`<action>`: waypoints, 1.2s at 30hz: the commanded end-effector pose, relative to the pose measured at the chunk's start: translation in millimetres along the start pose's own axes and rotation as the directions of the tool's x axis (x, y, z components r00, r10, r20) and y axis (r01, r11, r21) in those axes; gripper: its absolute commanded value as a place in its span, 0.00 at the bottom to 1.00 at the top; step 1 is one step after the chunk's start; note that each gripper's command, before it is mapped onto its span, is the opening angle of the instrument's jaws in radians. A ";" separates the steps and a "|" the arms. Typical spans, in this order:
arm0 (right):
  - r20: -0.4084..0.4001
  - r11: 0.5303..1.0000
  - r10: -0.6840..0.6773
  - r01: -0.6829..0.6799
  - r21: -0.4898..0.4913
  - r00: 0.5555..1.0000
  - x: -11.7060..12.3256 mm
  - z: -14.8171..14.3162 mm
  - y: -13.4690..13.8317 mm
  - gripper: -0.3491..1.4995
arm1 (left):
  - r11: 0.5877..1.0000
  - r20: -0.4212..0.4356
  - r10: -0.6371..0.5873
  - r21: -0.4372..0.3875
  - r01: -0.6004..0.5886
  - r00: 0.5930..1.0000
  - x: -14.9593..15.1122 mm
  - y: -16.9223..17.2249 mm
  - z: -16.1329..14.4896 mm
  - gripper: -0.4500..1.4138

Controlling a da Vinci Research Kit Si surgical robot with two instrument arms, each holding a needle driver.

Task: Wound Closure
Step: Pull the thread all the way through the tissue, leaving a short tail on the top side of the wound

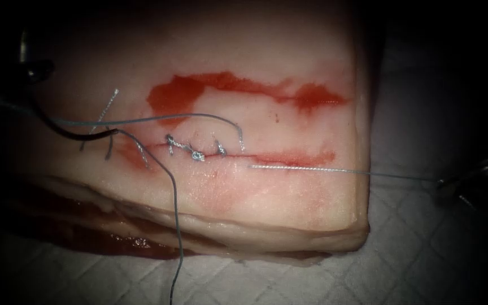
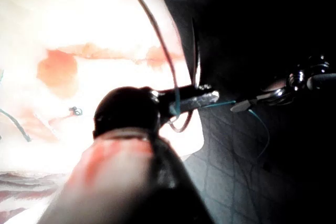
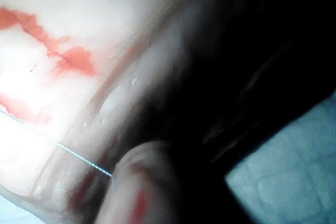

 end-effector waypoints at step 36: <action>0.315 0.830 -0.544 0.553 0.066 0.778 -11.6 -17.9 14.8 0.80 | 1.000 -0.008 -0.002 0.003 0.002 1.000 0.3 0.7 0.4 0.00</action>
